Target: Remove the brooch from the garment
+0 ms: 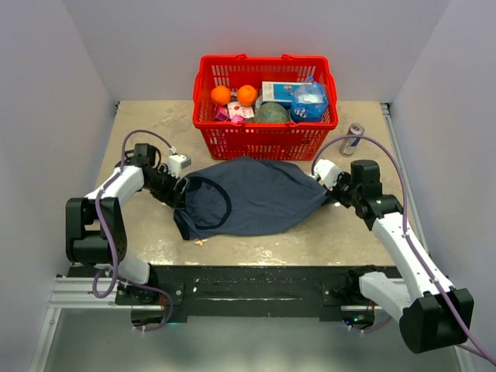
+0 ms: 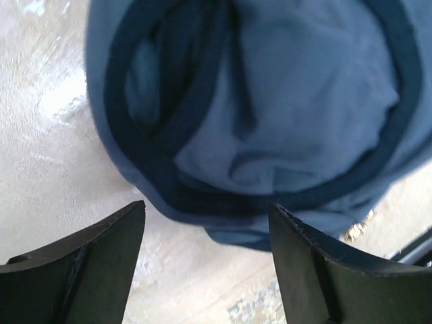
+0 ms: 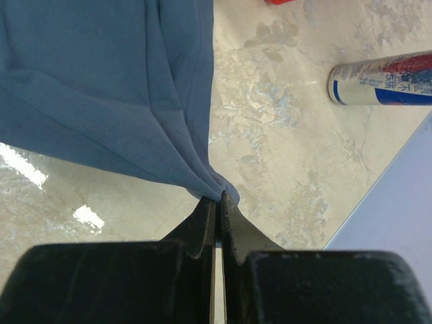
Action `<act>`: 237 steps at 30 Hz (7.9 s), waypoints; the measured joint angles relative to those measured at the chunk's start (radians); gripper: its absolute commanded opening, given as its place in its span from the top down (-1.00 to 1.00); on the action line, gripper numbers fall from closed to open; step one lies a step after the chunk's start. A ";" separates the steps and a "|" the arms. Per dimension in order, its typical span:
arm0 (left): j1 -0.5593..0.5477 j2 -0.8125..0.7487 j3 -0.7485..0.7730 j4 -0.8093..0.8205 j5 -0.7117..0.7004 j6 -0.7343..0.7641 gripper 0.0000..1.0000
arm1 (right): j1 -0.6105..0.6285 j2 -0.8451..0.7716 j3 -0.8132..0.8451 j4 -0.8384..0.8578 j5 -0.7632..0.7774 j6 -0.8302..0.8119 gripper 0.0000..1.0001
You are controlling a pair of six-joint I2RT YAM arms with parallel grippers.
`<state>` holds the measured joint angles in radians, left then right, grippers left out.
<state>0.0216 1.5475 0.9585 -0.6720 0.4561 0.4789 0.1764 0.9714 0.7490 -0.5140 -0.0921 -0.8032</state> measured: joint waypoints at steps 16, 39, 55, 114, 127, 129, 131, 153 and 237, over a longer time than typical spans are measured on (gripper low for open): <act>0.023 0.105 0.110 -0.004 -0.021 -0.180 1.00 | 0.000 0.022 0.022 0.025 -0.003 0.060 1.00; 0.004 0.049 1.013 -0.615 -0.091 0.246 1.00 | 0.000 0.077 0.413 0.159 0.049 0.288 1.00; -0.068 -0.431 0.934 0.007 -0.278 0.152 1.00 | 0.000 0.019 0.860 0.081 0.049 0.301 1.00; 0.150 -0.079 0.018 -0.127 0.092 0.099 -0.79 | 0.309 0.361 0.350 0.283 -0.181 0.253 -0.17; 0.160 0.076 -0.002 -0.234 0.142 0.244 -0.73 | 0.555 0.788 0.456 0.373 -0.214 0.128 -0.20; 0.160 0.076 -0.018 -0.251 0.144 0.266 -0.72 | 0.575 0.837 0.491 0.382 -0.214 0.126 -0.20; 0.160 0.076 -0.034 -0.270 0.147 0.284 -0.68 | 0.580 0.869 0.510 0.389 -0.215 0.120 -0.19; 0.161 0.095 -0.018 -0.580 0.284 0.703 1.00 | 0.621 1.027 0.598 0.422 -0.185 0.100 1.00; -0.065 0.066 -0.131 0.343 0.337 -0.473 0.13 | 0.596 1.112 0.705 0.320 -0.188 0.215 0.21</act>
<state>-0.0437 1.6138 0.8276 -0.3294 0.7933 0.0059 0.7727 2.0834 1.4540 -0.1936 -0.2802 -0.5884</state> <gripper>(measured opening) 0.679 0.444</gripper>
